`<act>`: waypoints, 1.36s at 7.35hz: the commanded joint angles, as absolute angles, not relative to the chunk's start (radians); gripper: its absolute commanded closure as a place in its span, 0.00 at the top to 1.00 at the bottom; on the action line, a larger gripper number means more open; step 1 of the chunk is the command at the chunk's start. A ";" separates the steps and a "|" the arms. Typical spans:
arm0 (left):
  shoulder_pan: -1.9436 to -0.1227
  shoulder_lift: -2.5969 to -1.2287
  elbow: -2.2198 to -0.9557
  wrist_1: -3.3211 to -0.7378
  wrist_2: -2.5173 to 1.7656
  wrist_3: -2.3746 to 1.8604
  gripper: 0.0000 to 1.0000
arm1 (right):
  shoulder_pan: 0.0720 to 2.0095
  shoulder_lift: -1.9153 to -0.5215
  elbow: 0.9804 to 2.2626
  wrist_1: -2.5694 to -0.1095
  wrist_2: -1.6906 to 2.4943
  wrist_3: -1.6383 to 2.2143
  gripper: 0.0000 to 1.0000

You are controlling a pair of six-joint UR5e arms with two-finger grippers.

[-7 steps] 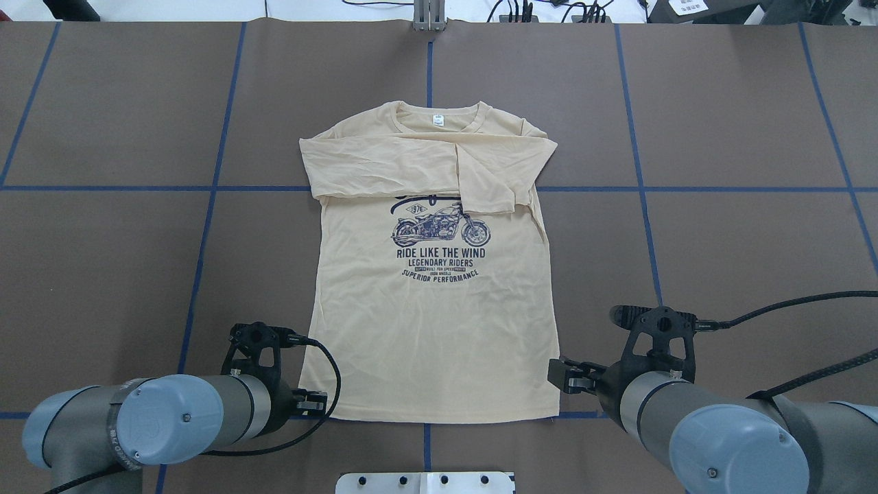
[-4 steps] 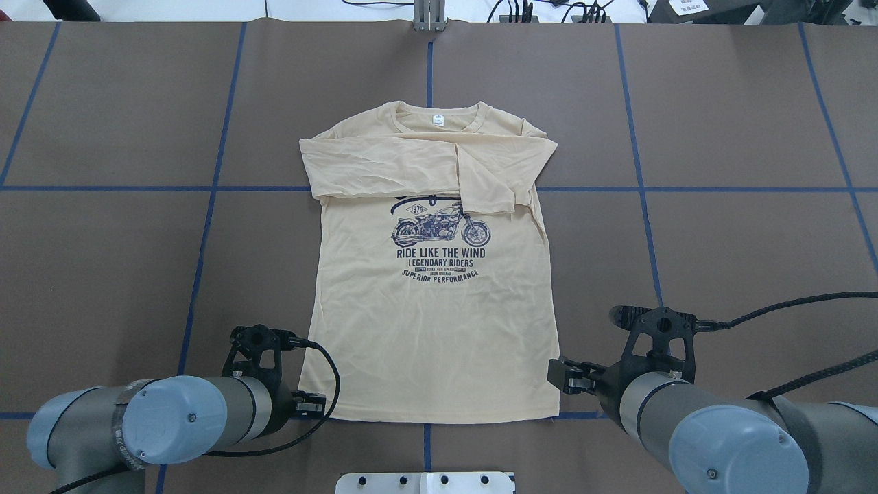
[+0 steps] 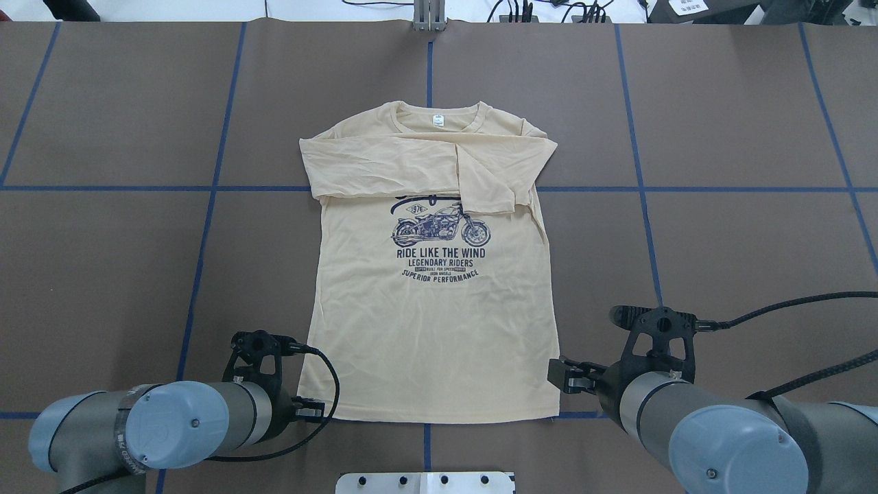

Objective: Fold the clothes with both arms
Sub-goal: 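Grasp the hem corners with both grippers and lift them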

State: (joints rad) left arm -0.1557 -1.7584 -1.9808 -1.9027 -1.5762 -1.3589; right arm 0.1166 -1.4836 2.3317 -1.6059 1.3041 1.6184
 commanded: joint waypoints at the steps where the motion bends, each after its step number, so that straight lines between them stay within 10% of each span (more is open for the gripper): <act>1: -0.146 -1.758 -1.991 -1.901 -1.574 -1.359 0.00 | 0.117 -1.486 2.330 -1.605 1.304 1.618 1.00; 5: -0.147 -1.767 -2.017 -1.898 -1.575 -1.359 0.00 | 0.049 -1.494 2.232 -1.494 1.200 1.706 0.96; 7: -0.149 -1.763 -2.045 -1.896 -1.575 -1.359 0.00 | -0.035 -1.483 2.159 -1.493 1.102 1.808 0.57; 10: -0.149 -1.756 -2.051 -1.894 -1.577 -1.356 0.00 | -0.072 -1.448 2.085 -1.493 1.086 1.824 0.50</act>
